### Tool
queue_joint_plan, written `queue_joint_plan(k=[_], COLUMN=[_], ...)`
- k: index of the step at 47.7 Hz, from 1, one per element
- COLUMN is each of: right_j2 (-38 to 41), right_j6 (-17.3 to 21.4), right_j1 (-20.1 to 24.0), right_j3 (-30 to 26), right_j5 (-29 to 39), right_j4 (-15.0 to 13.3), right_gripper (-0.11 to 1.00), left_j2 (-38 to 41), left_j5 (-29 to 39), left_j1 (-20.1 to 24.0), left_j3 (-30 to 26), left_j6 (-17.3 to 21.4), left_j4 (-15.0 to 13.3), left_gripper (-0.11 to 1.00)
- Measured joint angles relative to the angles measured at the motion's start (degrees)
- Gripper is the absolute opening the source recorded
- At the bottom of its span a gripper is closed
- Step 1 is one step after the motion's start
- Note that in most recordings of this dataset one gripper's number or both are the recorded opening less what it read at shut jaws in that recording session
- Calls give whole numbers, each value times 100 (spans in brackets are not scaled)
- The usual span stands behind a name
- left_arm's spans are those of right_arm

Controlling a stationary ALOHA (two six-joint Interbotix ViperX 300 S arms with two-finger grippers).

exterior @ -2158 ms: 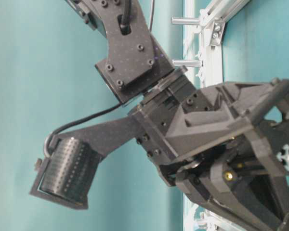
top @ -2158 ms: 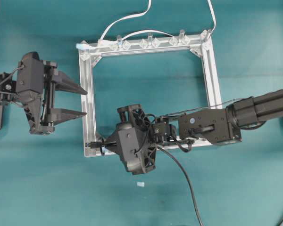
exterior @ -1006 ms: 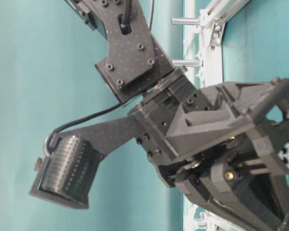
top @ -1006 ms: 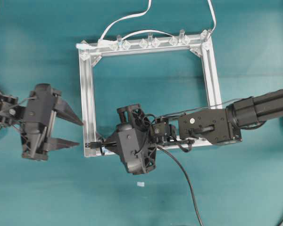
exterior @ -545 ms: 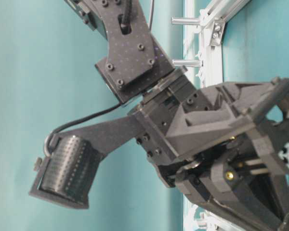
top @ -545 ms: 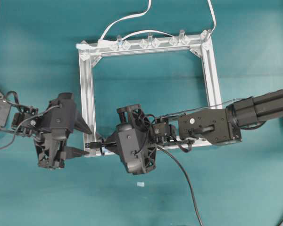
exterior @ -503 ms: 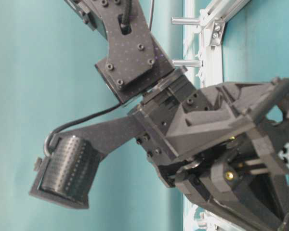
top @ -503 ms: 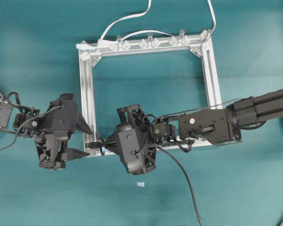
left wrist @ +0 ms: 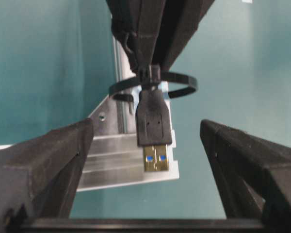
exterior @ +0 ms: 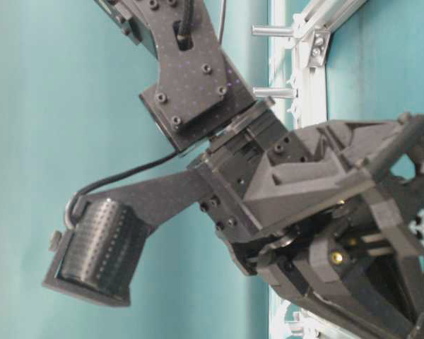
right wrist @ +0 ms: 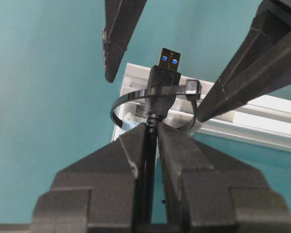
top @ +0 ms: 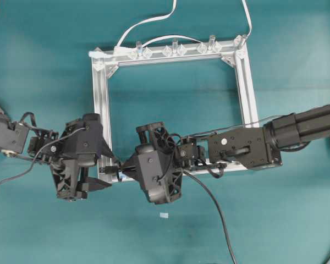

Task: Insert the wire through the string loop located on the left side.
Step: 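Move the left gripper to the plug tip and grasp it, then release the right gripper and pull the cable through the loop leftward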

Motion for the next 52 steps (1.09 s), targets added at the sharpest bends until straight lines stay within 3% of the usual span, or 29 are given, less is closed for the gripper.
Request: queue_joint_plan(k=[9, 19, 52], right_j2=[0, 0, 0], right_j6=[0, 0, 44], right_j1=[-9, -9, -9], right_j3=[0, 0, -18], right_j5=[0, 0, 123], right_j4=[0, 0, 0], right_gripper=[10, 10, 9], left_j2=[0, 44, 53], left_j5=[0, 62, 202], left_j1=[0, 0, 35], left_j3=[0, 0, 0], left_j6=[9, 0, 0], left_j4=[0, 9, 9], left_gripper=[65, 19, 20])
